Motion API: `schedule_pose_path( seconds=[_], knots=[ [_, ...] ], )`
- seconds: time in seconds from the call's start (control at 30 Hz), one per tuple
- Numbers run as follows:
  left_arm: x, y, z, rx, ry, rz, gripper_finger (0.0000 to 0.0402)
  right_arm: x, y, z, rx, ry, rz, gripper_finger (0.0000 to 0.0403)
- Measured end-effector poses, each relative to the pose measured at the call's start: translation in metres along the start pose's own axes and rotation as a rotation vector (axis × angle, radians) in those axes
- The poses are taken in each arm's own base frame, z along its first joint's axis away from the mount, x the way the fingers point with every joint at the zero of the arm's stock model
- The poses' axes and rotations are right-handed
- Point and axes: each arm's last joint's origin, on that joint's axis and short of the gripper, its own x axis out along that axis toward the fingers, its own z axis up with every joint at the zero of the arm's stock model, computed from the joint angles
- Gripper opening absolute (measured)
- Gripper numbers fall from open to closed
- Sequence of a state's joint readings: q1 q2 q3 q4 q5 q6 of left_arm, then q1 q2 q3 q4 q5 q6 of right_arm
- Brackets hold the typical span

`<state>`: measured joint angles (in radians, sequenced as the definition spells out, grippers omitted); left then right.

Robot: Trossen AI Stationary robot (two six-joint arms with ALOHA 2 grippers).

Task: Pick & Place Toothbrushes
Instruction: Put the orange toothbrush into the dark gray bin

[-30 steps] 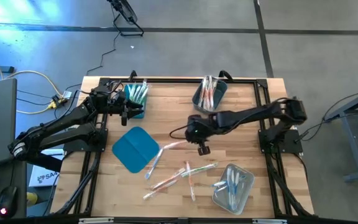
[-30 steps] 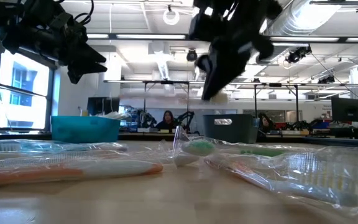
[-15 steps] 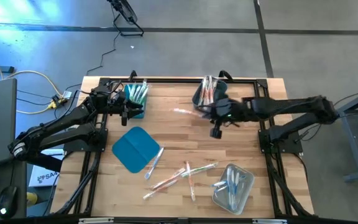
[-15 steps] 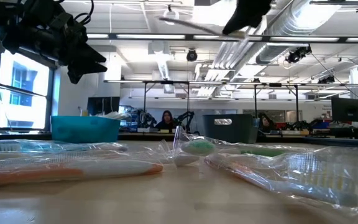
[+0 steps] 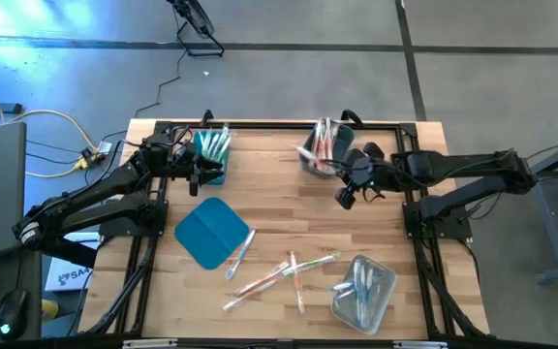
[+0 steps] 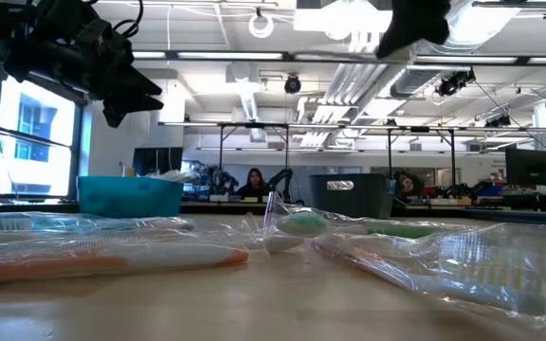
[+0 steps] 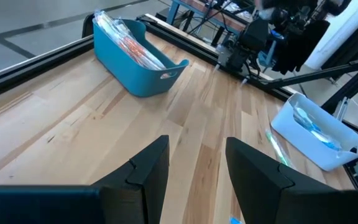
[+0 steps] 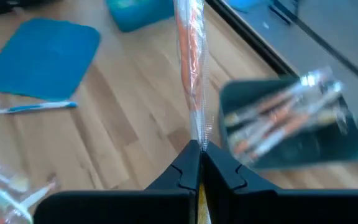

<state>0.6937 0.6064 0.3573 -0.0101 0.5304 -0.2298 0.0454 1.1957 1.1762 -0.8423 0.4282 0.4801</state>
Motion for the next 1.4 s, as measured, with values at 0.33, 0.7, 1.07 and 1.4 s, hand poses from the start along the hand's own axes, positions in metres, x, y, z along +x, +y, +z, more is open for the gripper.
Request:
schedule_pose_path(
  seconds=[0.33, 0.7, 1.07, 1.4],
  knots=[
    [0.0, 0.001, 0.0, -0.008, -0.007, 0.03, 0.0157, 0.038, 0.008, -0.051, 0.251, -0.099, -0.186, 0.0003],
    [0.0, 0.001, 0.0, -0.011, -0.008, 0.034, 0.0157, 0.075, 0.004, -0.063, 0.492, -0.433, -0.247, 0.0004],
    [0.0, 0.001, 0.0, 0.016, -0.01, 0.047, 0.0157, 0.119, -0.012, -0.052, 0.568, -0.462, -0.336, 0.0004],
    [0.0, 0.001, 0.0, 0.019, -0.011, 0.05, 0.0157, 0.144, -0.041, -0.049, 0.628, -0.422, -0.427, 0.0004]
  ],
)
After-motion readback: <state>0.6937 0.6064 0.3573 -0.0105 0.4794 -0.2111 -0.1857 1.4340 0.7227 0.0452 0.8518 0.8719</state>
